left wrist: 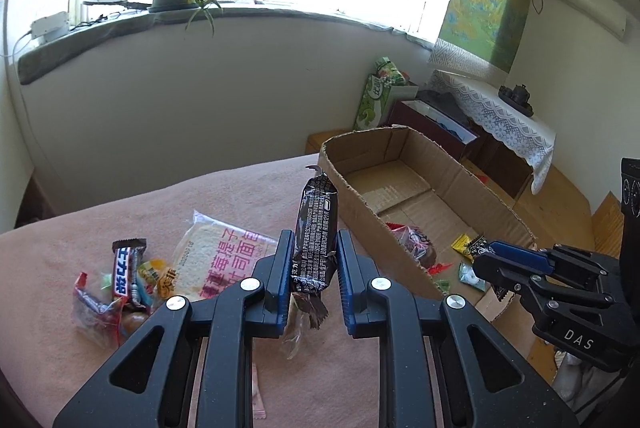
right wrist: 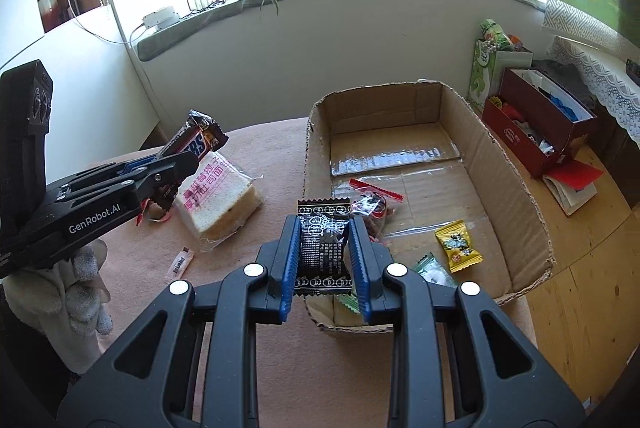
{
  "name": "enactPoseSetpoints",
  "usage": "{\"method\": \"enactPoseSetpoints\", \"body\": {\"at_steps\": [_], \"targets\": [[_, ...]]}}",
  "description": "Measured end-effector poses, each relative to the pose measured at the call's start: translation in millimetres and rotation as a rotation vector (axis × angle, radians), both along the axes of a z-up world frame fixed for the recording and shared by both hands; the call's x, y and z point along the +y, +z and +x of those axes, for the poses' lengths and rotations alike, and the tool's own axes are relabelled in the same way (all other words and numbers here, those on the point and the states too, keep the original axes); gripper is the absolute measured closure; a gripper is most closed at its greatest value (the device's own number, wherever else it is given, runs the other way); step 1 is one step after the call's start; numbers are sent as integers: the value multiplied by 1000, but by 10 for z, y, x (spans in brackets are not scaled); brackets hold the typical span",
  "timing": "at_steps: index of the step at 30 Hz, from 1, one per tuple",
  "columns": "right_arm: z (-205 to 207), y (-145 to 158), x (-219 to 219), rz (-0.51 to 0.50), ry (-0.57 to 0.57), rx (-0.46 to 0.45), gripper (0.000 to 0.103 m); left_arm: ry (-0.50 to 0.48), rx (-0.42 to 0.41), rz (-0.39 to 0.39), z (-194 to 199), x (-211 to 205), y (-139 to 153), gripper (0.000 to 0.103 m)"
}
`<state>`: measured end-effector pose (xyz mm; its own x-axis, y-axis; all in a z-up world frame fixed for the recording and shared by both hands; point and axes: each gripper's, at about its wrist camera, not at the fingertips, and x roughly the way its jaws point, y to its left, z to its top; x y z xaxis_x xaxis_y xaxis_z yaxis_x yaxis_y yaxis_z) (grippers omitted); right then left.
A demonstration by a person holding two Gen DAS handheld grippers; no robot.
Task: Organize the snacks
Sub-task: 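Carry the Snickers bar and black packet with both grippers over the cardboard box, then open both grippers to drop the Snickers and black packet into the box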
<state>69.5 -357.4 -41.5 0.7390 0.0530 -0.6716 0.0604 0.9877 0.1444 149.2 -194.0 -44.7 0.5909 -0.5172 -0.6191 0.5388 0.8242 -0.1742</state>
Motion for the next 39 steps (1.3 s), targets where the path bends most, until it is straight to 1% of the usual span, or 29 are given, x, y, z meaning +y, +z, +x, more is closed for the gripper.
{"method": "enactPoseSetpoints", "body": {"at_steps": [6, 12, 23, 30, 39], "targets": [[67, -14, -237, 1, -32, -3, 77, -31, -5, 2, 85, -257, 32, 84], [175, -75, -434, 6, -51, 7, 77, -42, -3, 5, 216, -461, 31, 84], [388, -181, -695, 11, -74, 25, 77, -71, 6, 20, 406, -794, -28, 84], [505, -267, -793, 18, -76, 41, 77, -89, 14, 29, 475, -927, -67, 84], [546, -325, -829, 19, -86, 52, 77, -106, 13, 32, 473, -975, -65, 84]]}}
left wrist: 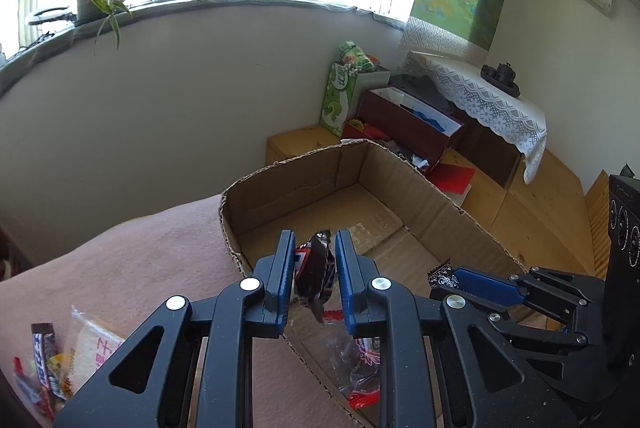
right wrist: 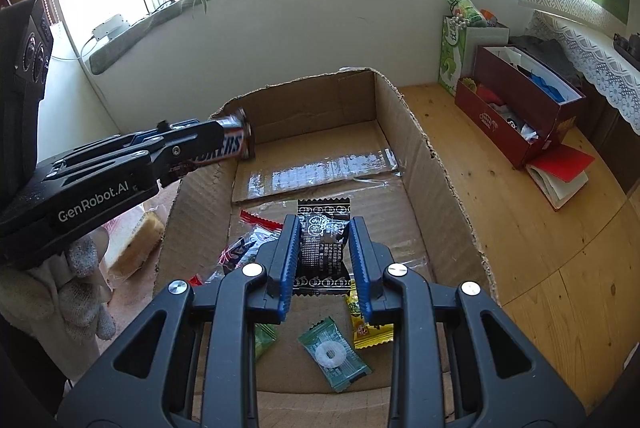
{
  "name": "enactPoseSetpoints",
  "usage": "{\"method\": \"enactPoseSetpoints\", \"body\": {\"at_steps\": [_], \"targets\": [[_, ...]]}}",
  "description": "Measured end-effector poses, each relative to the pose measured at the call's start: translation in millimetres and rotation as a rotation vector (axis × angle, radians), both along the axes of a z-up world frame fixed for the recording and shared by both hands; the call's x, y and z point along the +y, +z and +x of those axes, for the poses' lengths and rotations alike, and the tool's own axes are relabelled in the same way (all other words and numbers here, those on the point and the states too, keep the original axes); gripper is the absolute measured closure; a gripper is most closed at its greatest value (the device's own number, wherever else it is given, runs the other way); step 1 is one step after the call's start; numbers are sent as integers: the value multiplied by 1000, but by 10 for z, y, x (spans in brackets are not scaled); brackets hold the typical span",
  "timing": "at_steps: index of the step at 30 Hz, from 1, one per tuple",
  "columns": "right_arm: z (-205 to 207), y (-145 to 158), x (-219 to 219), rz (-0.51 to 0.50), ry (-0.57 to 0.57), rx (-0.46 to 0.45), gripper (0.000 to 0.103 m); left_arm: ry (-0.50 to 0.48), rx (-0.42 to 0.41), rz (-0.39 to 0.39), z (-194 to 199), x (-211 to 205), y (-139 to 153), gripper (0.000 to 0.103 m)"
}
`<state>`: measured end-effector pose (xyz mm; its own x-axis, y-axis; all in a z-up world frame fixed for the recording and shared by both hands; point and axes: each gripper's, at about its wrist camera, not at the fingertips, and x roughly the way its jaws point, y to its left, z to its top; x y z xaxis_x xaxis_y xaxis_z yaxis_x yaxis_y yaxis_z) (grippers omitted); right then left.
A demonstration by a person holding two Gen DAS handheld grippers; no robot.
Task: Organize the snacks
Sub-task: 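Open both grippers to drop the Snickers and black packet into the box, then move both grippers back to the bagged bread loaf on the table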
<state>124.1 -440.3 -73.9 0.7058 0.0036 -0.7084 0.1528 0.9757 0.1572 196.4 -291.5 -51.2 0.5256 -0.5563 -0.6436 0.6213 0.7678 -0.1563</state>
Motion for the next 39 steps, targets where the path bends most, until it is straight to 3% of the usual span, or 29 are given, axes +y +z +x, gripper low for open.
{"method": "enactPoseSetpoints", "body": {"at_steps": [6, 8, 12, 15, 19, 20, 23, 28, 39], "targets": [[-5, -10, 4, -2, -6, 8, 75, -5, -5, 0, -21, -30, 31, 84], [-17, -5, 7, -8, -11, 6, 61, -6, -9, -1, -31, -27, 37, 84], [-47, 17, 17, -15, -18, 0, 55, -5, -14, -3, -54, -10, 61, 84], [-75, 34, 32, -24, -25, -3, 41, -1, -20, -8, -82, 16, 98, 83], [-132, 74, 60, -34, -30, -11, 29, 1, -36, -10, -151, 62, 149, 76], [-143, 82, 70, -36, -30, -11, 24, 2, -39, -13, -165, 79, 164, 70], [-179, 108, 108, -50, -30, -13, 20, 14, -53, -28, -218, 143, 223, 51], [-222, 129, 172, -58, -29, -8, 16, 31, -76, -43, -313, 244, 321, 36], [-255, 245, 365, -72, 9, -21, 15, 81, -87, -65, -434, 570, 407, 35]]}}
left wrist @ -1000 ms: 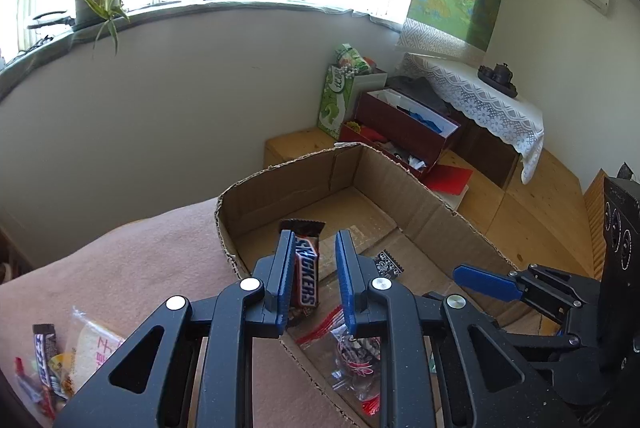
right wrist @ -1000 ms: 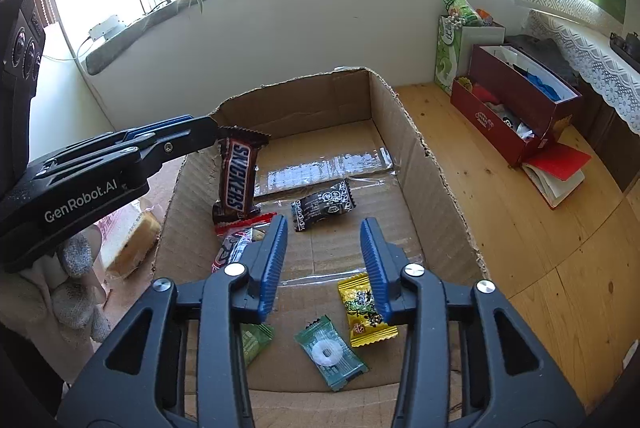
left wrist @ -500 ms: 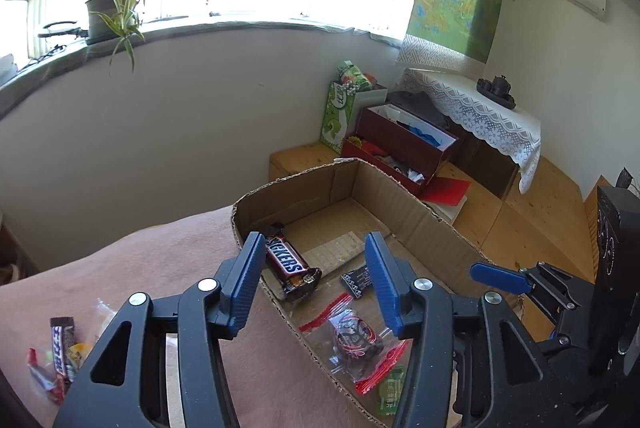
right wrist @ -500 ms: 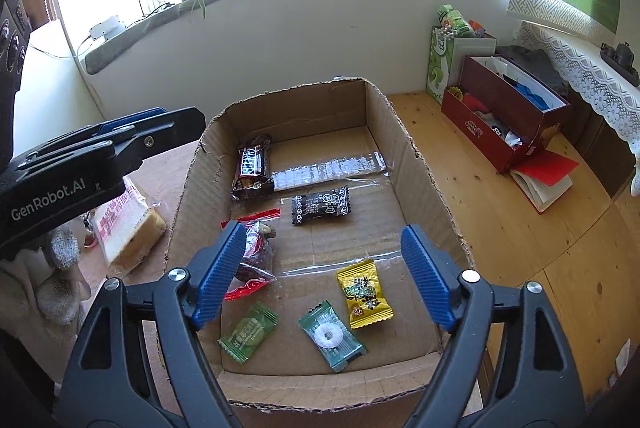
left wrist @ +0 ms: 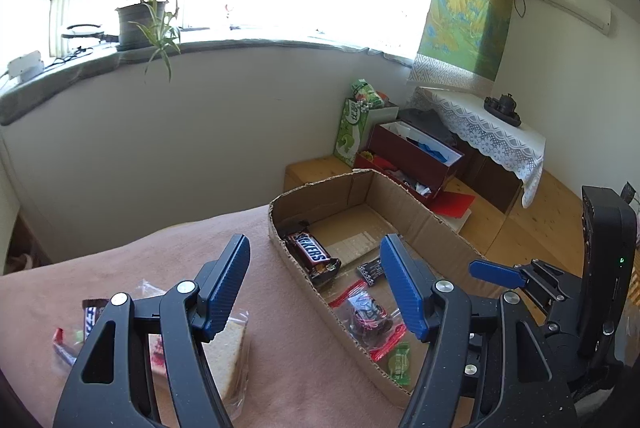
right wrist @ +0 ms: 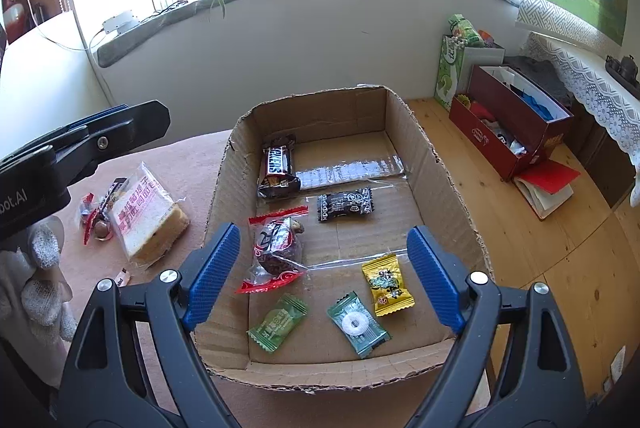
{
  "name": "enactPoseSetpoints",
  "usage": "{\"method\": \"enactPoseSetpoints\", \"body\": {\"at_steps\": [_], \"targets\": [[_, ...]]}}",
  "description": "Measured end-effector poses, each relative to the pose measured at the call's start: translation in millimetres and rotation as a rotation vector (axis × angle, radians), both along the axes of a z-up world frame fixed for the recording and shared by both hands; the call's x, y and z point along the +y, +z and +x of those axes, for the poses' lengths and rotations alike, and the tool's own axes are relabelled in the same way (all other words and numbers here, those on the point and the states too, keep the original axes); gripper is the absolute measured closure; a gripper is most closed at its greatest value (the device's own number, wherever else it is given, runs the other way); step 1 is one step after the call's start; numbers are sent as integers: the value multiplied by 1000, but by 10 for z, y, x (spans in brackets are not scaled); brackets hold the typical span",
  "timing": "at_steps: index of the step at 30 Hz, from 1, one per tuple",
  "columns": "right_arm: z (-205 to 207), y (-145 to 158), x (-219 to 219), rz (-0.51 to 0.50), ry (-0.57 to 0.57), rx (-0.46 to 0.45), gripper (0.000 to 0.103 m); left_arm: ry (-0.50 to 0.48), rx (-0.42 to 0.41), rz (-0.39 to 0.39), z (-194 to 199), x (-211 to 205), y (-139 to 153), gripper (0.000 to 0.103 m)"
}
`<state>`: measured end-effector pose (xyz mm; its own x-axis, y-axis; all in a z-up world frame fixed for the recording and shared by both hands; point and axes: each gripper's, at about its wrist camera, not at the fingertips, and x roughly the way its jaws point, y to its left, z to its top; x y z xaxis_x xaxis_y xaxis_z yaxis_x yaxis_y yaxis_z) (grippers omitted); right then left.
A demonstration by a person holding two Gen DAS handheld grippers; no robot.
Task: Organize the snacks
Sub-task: 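Move both grippers back to the bagged bread loaf on the table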
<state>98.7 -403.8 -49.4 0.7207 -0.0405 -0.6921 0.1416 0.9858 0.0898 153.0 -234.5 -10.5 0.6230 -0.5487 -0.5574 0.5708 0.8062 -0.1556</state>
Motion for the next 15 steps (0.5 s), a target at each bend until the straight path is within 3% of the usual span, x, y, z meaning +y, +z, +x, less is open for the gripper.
{"method": "enactPoseSetpoints", "body": {"at_steps": [15], "targets": [[251, 150, 327, 33, 117, -11, 15, 141, 20, -25, -72, 781, -91, 35]]}}
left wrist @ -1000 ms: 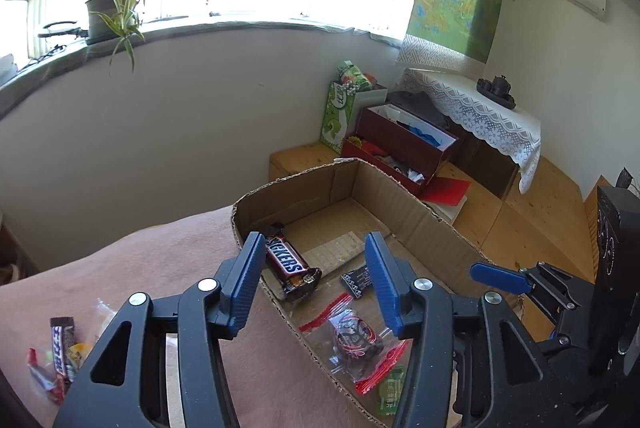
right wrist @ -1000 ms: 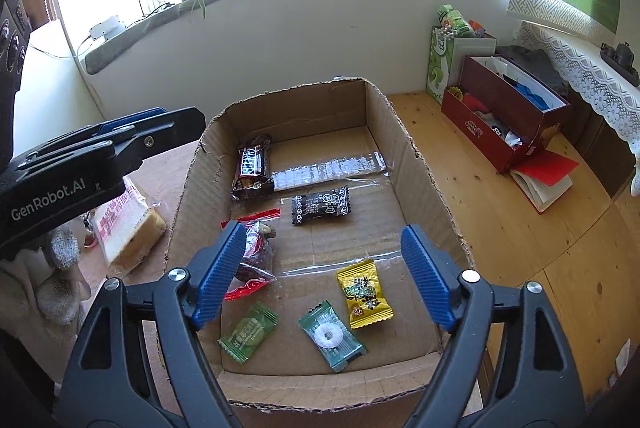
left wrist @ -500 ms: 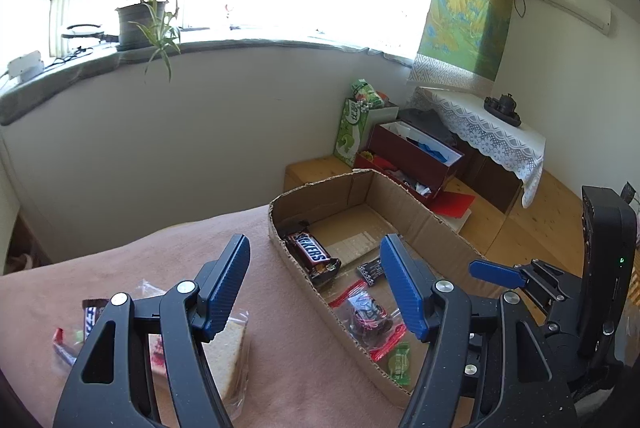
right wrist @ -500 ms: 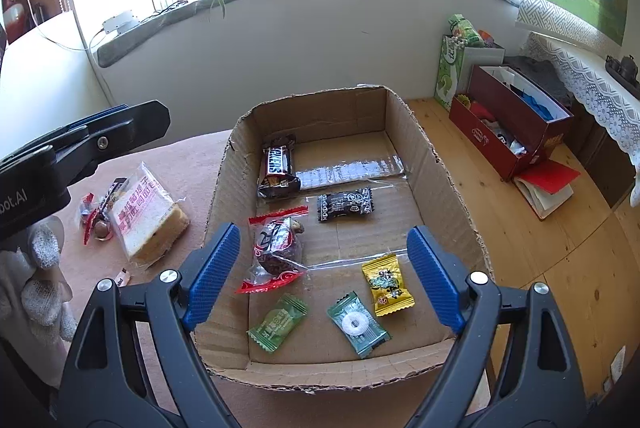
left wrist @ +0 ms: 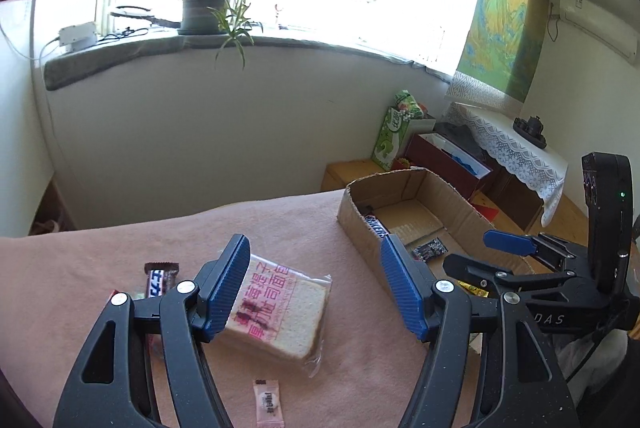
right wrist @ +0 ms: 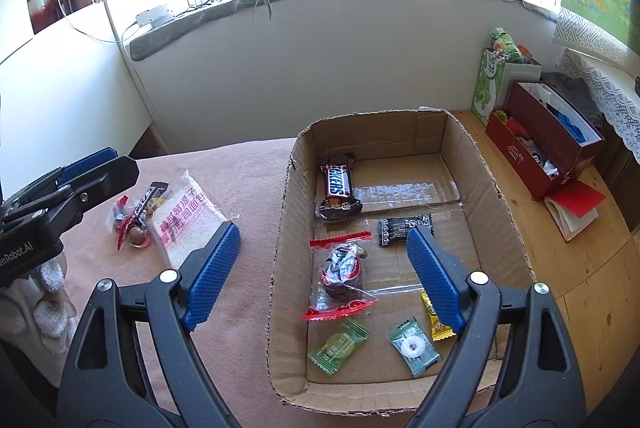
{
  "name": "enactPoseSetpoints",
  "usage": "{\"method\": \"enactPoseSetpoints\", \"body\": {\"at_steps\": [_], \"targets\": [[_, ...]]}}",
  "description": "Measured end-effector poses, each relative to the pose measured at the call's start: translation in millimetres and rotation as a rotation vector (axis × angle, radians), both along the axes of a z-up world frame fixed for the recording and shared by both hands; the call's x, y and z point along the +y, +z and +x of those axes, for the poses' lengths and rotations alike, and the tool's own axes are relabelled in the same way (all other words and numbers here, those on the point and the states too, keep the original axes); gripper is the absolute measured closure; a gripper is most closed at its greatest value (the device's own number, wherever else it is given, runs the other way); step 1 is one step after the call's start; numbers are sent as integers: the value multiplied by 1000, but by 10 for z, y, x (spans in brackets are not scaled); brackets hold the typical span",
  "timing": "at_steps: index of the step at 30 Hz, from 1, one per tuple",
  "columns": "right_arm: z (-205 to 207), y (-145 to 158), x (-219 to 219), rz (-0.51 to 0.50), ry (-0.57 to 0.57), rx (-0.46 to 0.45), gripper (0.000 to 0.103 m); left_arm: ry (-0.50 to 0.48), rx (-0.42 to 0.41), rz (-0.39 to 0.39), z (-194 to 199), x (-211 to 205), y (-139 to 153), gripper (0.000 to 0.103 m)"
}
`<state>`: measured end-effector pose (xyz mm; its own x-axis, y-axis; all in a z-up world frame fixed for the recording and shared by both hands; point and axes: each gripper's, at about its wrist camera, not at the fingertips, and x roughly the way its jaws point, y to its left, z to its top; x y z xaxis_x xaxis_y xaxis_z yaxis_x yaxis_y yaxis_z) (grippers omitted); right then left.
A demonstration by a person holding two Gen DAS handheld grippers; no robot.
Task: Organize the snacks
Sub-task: 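Move both grippers back to the bagged bread loaf on the table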
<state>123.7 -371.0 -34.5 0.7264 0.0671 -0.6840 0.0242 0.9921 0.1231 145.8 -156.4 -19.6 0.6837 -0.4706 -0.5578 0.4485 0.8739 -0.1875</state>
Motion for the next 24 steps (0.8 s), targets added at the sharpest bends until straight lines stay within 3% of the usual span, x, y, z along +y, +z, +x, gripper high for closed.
{"method": "enactPoseSetpoints", "body": {"at_steps": [8, 12, 20, 24], "targets": [[293, 26, 282, 101, 148, 27, 15, 120, 80, 3, 8, 564, -315, 35], [535, -26, 474, 120, 231, 99, 15, 157, 125, -32, -20, 755, -450, 35], [1090, -251, 870, 107, 353, 275, 15, 105, 211, -104, -42, 634, -637, 35], [1314, -450, 1009, 99, 355, 360, 15, 75, 245, -105, 6, 509, -735, 35]]}}
